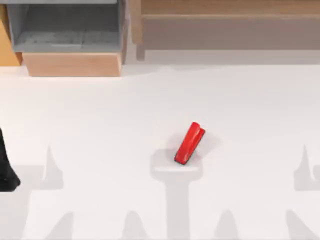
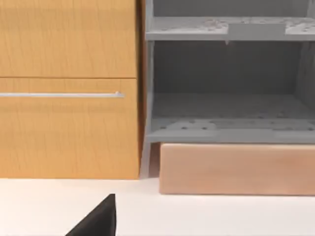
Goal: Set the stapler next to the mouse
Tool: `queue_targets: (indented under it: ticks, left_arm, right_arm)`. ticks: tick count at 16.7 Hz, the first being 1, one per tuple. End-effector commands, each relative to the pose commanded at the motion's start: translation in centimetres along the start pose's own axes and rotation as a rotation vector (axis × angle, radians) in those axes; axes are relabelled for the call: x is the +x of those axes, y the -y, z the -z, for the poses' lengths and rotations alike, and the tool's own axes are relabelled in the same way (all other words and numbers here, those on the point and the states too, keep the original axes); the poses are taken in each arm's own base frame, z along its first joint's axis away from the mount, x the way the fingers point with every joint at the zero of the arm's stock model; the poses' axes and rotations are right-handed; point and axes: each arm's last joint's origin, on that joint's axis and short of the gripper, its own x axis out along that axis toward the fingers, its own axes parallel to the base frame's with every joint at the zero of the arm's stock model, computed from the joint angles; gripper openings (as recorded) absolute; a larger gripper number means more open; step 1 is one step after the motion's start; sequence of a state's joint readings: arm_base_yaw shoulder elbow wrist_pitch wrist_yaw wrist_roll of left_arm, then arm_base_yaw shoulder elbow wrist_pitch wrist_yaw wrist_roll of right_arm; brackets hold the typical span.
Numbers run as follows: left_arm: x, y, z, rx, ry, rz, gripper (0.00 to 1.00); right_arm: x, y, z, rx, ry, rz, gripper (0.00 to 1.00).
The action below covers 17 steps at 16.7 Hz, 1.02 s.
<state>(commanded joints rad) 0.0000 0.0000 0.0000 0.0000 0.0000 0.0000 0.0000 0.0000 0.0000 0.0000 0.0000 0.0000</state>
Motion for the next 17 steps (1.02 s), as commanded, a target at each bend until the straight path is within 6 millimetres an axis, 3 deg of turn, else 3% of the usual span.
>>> queue_targets:
  ticks: [4, 9, 13, 17]
  left_arm:
    - [0.0, 0.1, -0.5, 0.001, -0.020, 0.013, 1.00]
    - [0.9, 1.5, -5.0, 0.021, -0.184, 0.126, 1.00]
    - [4.2, 4.3, -9.4, 0.090, -0.446, 0.271, 1.00]
    - [9.5, 9.8, -12.6, 0.207, -0.744, 0.422, 1.00]
  right_arm:
    - [0.0, 0.0, 0.0, 0.000, 0.000, 0.000, 1.00]
    - [0.0, 0.0, 0.0, 0.000, 0.000, 0.000, 1.00]
    - [0.0, 0.0, 0.0, 0.000, 0.000, 0.000, 1.00]
    - [0.0, 0.0, 0.0, 0.000, 0.000, 0.000, 1.00]
